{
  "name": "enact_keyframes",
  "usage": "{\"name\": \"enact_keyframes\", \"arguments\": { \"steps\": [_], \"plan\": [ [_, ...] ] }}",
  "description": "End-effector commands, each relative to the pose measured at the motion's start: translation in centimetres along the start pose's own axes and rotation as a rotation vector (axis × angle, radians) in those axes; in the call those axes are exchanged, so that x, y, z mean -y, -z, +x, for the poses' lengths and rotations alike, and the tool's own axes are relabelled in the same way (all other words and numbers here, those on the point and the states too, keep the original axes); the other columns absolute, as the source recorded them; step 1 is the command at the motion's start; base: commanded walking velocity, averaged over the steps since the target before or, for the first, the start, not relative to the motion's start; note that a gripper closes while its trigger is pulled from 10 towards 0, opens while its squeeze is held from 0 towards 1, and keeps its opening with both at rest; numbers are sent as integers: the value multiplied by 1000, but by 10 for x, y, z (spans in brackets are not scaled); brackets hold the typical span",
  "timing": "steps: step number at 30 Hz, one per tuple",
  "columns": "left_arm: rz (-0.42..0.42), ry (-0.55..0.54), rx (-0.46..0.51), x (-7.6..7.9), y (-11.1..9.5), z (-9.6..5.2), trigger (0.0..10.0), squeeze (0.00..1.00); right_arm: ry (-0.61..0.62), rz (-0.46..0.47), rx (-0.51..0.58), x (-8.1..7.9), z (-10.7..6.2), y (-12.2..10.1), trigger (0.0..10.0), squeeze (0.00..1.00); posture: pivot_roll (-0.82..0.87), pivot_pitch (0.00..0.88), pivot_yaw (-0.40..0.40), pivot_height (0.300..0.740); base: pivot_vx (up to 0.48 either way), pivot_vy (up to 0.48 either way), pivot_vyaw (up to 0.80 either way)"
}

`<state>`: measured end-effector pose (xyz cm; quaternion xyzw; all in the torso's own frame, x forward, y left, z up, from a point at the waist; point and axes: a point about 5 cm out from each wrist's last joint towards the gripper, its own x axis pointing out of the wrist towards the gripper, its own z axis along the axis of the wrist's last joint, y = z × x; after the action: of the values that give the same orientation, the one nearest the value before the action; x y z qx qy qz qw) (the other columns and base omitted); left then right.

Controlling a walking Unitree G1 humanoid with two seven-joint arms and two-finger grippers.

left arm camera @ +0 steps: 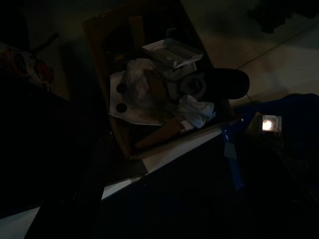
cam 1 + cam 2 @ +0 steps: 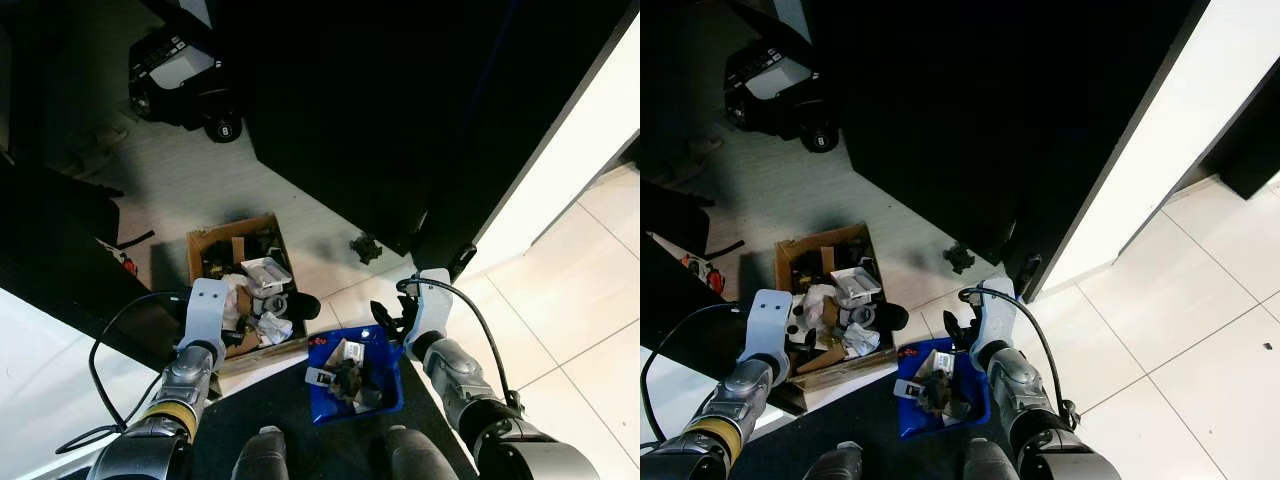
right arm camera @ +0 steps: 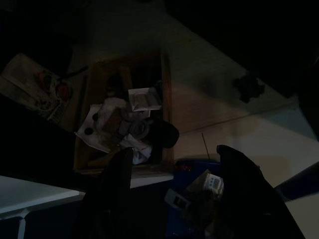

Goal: Sweep floor

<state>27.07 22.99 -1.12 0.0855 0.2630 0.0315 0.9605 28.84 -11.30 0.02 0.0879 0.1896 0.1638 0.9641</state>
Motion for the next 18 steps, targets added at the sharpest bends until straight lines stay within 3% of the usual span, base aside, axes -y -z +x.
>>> {"name": "enact_keyframes", "arguments": {
  "steps": [1,18],
  "plan": [
    [-7,8,-32,4,7,-2,10000,0,16,18,-24,2,-2,5,10000,0,-89,110,8,740,0,0,0],
    [-7,9,-33,4,8,-2,10000,0,13,17,-27,1,-2,6,10000,0,-89,107,5,740,0,0,0]
  ]
}}
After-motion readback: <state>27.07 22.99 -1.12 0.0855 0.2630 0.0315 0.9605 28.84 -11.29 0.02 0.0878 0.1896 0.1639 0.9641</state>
